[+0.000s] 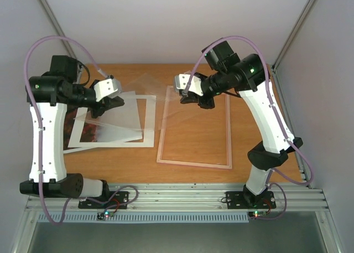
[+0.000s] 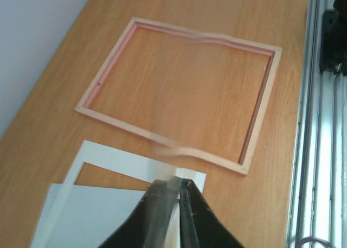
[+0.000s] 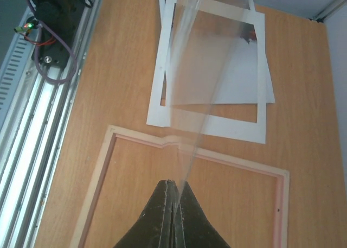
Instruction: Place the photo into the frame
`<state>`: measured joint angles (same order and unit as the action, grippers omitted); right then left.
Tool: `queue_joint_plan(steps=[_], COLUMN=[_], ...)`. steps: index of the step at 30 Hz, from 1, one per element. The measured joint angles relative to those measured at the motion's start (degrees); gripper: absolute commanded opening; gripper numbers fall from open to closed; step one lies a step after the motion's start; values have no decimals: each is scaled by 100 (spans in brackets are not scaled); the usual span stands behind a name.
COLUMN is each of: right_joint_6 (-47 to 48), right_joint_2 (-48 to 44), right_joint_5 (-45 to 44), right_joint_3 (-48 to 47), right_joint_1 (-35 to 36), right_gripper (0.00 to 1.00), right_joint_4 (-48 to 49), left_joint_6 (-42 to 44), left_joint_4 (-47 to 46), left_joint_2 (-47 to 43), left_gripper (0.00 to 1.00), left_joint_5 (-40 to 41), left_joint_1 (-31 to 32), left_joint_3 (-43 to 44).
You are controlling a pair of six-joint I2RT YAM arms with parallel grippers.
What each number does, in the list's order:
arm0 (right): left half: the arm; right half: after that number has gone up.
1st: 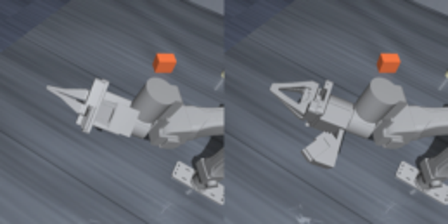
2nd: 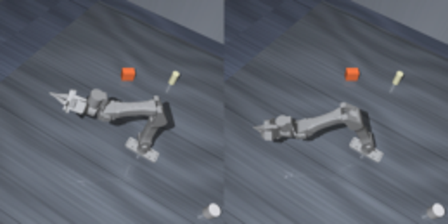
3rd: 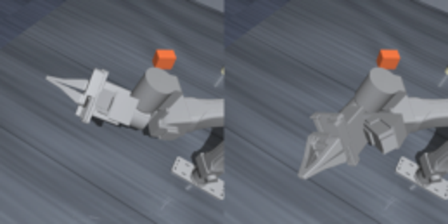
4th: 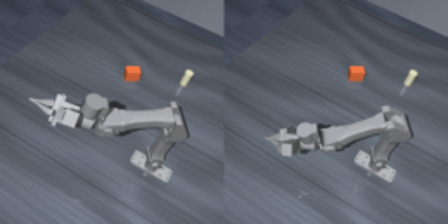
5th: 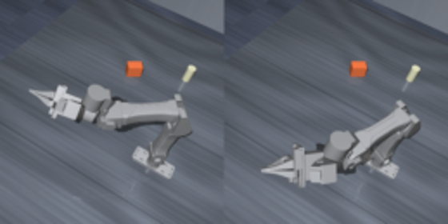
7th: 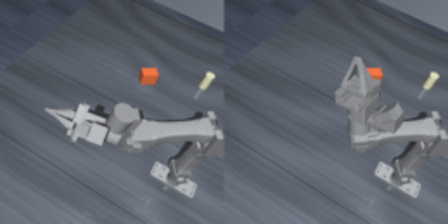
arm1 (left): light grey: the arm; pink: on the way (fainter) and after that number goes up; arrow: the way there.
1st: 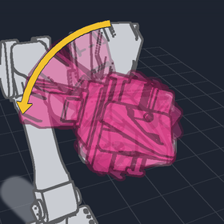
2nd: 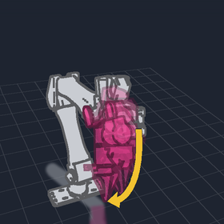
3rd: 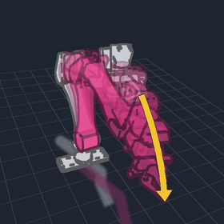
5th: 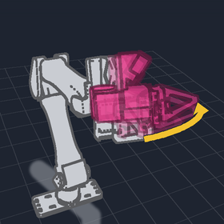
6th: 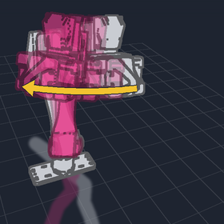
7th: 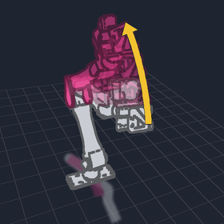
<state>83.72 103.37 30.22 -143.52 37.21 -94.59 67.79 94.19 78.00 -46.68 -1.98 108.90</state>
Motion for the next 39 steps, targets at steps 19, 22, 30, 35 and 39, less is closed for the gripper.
queue_joint_plan(steps=[19, 22, 30, 35, 39], right_joint_6=[-3724, -4304, -5705, -6332, -6800], right_joint_2=[-2494, -2778, -2479, -1982, -1648], right_joint_5=[2590, 3163, 3777, 3982, 4192], right_joint_3=[4004, 4592, 5278, 5250, 5010], right_joint_1=[-3261, -3274, -3270, -3163, -2999], right_gripper=[99, 98, 98, 98, 99], right_joint_4=[2852, 3593, 5436, 6273, 6734], left_joint_6=[-4009, -4765, -7309, -8301, -8690], left_joint_4=[-2647, -3370, -5908, -6776, -7014], left_joint_2=[-629, -734, -970, -973, -979], left_gripper=[0, 0, 0, 0, 0], left_joint_5=[-1252, -1523, -2212, -2435, -2586], left_joint_1=[149, 149, 149, 280, 459], left_joint_3=[-201, -400, -1244, -1294, -1298])
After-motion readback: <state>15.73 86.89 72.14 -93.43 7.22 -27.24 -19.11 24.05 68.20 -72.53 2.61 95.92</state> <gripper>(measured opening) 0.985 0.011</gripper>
